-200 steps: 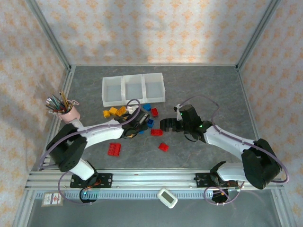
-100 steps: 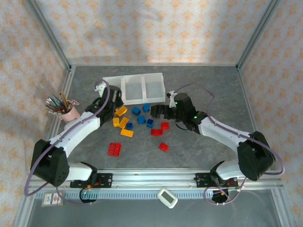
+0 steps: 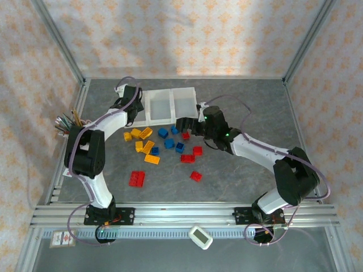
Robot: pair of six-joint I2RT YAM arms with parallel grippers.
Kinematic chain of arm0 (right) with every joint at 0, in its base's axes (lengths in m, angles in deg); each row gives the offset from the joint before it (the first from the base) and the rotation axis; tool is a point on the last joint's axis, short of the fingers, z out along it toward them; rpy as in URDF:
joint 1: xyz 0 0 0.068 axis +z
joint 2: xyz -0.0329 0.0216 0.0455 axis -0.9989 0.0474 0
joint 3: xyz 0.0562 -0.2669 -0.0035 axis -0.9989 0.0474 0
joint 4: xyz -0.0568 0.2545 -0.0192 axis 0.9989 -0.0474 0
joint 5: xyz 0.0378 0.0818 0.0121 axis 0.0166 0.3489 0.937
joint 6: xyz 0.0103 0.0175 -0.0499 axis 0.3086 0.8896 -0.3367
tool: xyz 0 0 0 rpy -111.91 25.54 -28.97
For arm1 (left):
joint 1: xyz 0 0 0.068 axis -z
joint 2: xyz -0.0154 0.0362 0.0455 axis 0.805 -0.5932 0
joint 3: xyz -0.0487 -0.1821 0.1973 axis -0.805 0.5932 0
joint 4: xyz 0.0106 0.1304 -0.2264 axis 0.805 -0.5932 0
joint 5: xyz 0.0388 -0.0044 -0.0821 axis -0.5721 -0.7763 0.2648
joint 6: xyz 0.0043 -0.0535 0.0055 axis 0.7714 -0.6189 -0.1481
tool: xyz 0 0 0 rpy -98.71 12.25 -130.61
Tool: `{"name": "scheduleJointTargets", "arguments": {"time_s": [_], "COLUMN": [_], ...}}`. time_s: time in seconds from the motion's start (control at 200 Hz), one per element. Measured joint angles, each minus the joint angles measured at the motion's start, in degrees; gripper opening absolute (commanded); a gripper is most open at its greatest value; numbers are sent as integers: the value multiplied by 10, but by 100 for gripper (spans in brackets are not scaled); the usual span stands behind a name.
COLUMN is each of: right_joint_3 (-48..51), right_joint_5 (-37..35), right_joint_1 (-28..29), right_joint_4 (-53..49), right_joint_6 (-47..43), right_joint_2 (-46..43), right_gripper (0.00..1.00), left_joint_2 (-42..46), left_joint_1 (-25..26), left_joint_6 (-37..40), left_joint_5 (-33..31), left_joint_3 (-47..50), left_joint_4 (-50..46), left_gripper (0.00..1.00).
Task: Sort the legos into containers by color
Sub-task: Place the lego in the container, then pick up the lego from the center of the table.
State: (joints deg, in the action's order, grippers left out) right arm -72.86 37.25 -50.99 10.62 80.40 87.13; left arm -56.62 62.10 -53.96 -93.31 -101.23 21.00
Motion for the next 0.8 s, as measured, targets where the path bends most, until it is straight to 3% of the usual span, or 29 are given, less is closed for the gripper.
{"name": "scheduleJointTargets", "arguments": {"time_s": [0.13, 0.325, 0.551, 0.801], "right_joint_3": [-4, -6, -6, 21], "right_joint_5": [-4, -11, -17, -26], "right_joint_1": [0, 0, 0, -10], "right_joint_4": [1, -1, -10, -31], "right_joint_6": [-4, -10, -15, -15], "right_joint_2": [0, 0, -4, -61], "right_gripper": [100, 100, 100, 100], "left_joint_2": [-23, -23, 23, 171], "left_joint_1": [-4, -4, -3, 19], "left_joint_6": [16, 24, 25, -2], "left_joint_5": [7, 12, 26, 78], "left_joint_3": [-13, -20, -14, 66], "left_joint_4": [9, 10, -3, -7], "left_gripper": [42, 54, 60, 62]}}
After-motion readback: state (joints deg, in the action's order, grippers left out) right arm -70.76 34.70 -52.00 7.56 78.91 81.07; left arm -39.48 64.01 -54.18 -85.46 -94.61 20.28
